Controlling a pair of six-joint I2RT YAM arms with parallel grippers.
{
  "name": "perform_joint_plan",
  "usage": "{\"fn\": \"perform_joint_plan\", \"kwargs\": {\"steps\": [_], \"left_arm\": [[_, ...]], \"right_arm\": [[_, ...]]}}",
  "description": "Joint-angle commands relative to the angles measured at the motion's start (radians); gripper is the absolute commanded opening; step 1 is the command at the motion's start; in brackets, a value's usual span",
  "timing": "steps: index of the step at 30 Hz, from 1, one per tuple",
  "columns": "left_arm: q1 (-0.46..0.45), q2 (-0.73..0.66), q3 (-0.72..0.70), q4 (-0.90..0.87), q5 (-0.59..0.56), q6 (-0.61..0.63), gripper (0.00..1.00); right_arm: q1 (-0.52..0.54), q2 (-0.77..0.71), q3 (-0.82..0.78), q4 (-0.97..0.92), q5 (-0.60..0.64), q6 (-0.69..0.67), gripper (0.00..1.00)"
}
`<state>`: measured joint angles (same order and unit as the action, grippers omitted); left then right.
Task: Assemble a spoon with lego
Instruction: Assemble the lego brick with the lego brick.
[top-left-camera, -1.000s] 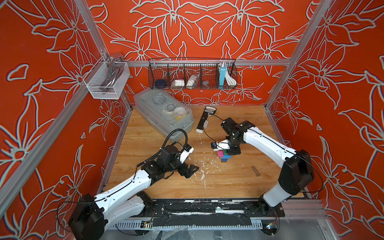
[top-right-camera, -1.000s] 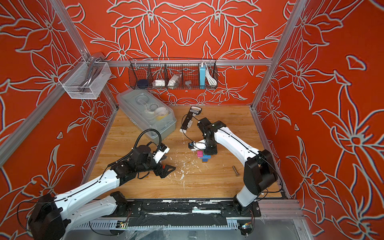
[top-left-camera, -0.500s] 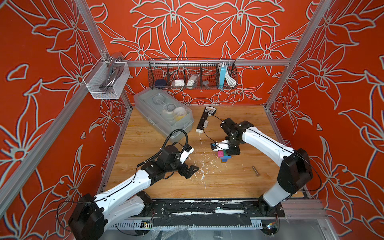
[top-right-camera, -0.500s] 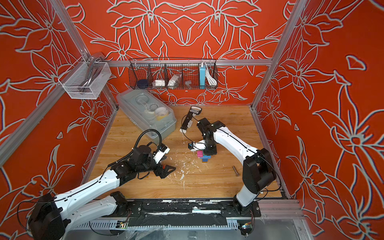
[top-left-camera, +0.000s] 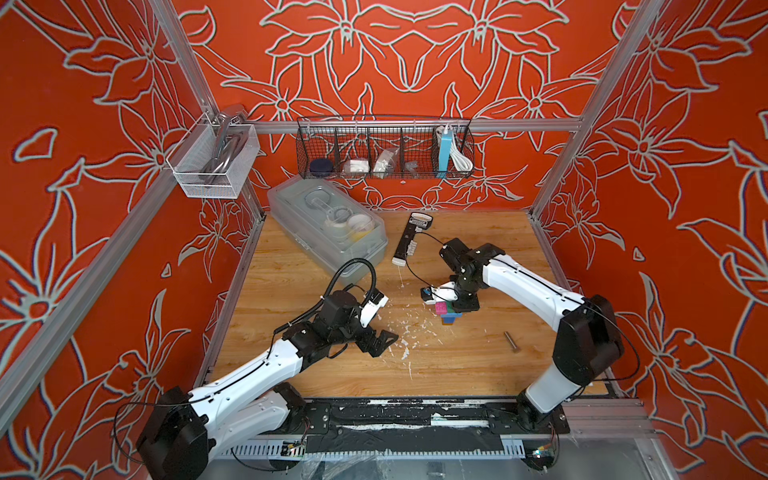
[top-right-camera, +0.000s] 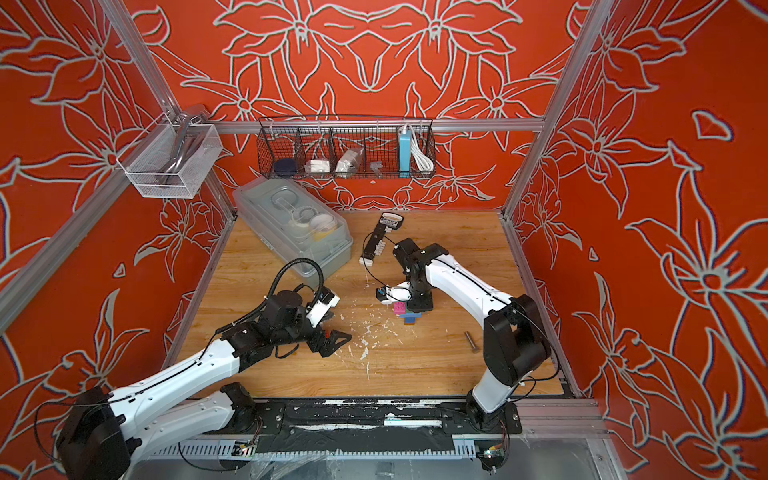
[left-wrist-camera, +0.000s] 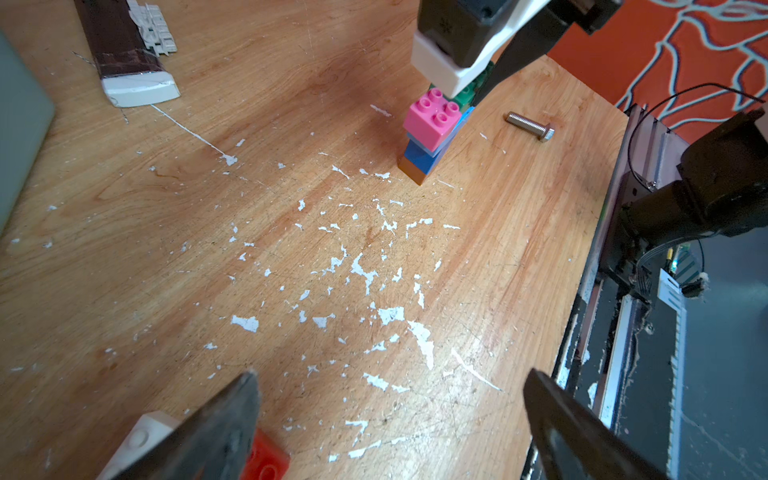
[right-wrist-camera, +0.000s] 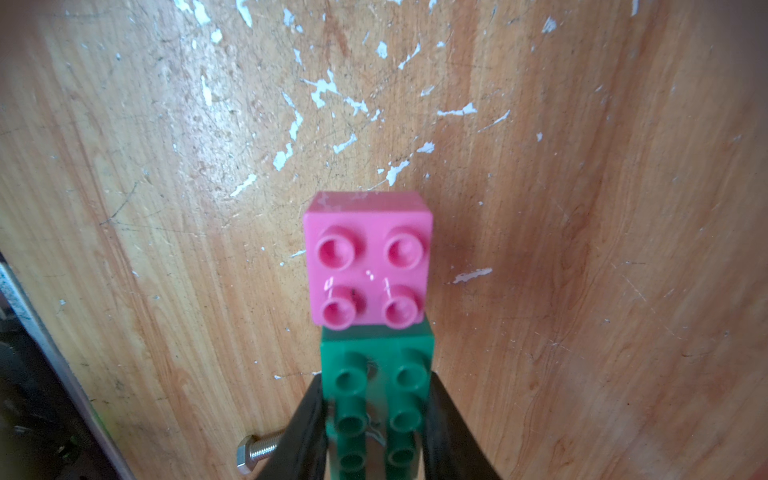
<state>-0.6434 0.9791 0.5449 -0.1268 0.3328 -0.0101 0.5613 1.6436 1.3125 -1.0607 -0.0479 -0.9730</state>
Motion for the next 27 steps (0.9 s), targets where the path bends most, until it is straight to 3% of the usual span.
{"fn": "perform_joint_plan", "kwargs": {"steps": [1, 27], "left_arm": [[-0.009, 0.003, 0.018, -0.008, -0.008, 0.021, 0.98], [-0.018, 0.003, 0.022, -0.026, -0.030, 0.028, 0.98]], "right_arm": [[0.008, 0.013, -0.022, -0.008, -0.015, 0.016, 0.00], [0.050, 0.122, -0.032, 0.021, 0.020, 0.051, 0.00]]}}
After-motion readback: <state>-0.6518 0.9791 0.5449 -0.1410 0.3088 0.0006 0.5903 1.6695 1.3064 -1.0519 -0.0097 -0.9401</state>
